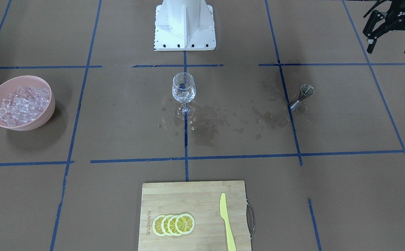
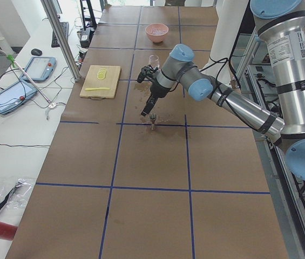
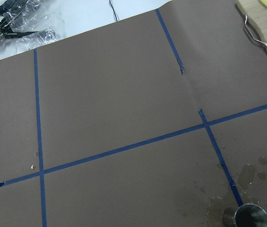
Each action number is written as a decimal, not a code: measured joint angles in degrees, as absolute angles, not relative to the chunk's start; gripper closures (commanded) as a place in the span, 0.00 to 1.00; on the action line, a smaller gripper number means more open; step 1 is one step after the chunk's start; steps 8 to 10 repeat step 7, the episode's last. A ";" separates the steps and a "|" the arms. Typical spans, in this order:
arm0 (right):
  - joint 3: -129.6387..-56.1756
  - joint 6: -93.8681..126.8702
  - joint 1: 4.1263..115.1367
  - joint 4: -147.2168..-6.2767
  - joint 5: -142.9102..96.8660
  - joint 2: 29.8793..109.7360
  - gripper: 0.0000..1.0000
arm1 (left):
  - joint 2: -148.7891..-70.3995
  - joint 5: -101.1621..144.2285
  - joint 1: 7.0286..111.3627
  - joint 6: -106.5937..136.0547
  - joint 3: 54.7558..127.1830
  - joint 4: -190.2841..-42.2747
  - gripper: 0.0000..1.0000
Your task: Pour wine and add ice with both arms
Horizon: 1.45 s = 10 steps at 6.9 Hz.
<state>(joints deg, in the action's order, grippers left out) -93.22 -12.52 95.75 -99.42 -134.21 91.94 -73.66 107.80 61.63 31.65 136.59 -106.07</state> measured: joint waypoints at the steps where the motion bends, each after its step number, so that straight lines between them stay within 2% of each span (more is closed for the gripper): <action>1: -93.48 -12.20 95.74 -99.38 -134.74 91.94 0.00 | -73.85 107.55 61.39 31.65 136.11 -106.09 0.00; 3: -93.64 -12.06 95.74 -99.33 -134.95 91.52 0.00 | -74.35 107.28 60.98 29.90 134.21 -106.03 0.00; 10: -93.72 -11.84 95.76 -99.57 -134.92 90.14 0.00 | -74.97 103.45 62.51 29.73 136.42 -106.09 0.00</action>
